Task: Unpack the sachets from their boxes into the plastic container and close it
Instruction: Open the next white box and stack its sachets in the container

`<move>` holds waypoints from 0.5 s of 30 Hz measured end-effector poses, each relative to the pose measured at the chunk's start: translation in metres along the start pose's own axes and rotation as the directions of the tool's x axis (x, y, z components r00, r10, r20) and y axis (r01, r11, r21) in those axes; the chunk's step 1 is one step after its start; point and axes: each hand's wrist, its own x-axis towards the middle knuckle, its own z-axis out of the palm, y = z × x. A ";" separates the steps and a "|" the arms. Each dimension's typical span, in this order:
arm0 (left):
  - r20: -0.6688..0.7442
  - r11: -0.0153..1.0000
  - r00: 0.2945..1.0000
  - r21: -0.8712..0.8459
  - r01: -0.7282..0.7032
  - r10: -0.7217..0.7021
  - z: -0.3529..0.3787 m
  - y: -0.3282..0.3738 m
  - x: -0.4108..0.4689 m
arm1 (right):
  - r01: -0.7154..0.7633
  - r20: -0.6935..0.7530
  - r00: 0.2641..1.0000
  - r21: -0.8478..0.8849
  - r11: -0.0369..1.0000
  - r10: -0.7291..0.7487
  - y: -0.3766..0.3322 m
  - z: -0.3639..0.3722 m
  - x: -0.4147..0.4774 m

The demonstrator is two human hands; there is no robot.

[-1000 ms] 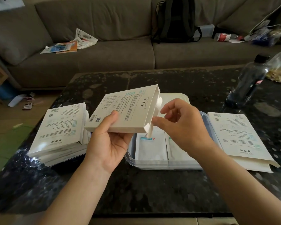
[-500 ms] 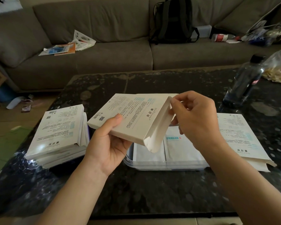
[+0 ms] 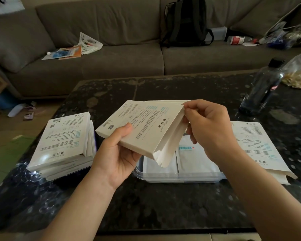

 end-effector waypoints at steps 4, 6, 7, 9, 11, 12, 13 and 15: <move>0.000 1.000 1.000 0.005 0.006 -0.006 -0.002 0.000 0.000 | -0.011 0.034 0.999 0.014 1.000 0.011 -0.002 -0.002 -0.002; 0.000 1.000 1.000 -0.009 0.003 -0.003 -0.002 0.000 0.001 | -0.007 0.029 1.000 0.014 1.000 0.007 -0.003 -0.002 -0.002; 0.001 1.000 1.000 -0.017 -0.003 0.003 -0.001 0.001 0.001 | 0.017 0.004 1.000 -0.022 1.000 -0.017 -0.002 -0.001 -0.003; -0.004 0.999 1.000 -0.031 -0.019 0.019 0.000 0.000 0.002 | 0.136 -0.058 0.987 -0.196 0.971 -0.151 -0.004 0.000 -0.007; -0.020 0.998 0.999 -0.049 -0.038 0.037 0.001 0.000 0.003 | 0.264 -0.032 0.957 -0.312 0.913 -0.288 -0.009 0.004 -0.016; -0.030 0.997 0.999 -0.056 -0.047 0.045 0.002 0.000 0.003 | 0.309 0.021 0.947 -0.325 0.894 -0.320 -0.011 0.007 -0.019; -0.041 0.997 0.998 -0.059 -0.056 0.054 0.002 -0.001 0.003 | 0.338 0.082 0.940 -0.332 0.881 -0.330 -0.011 0.009 -0.022; -0.063 0.995 0.995 -0.057 -0.078 0.074 0.001 0.000 0.004 | 0.349 0.197 0.934 -0.325 0.879 -0.298 -0.010 0.011 -0.023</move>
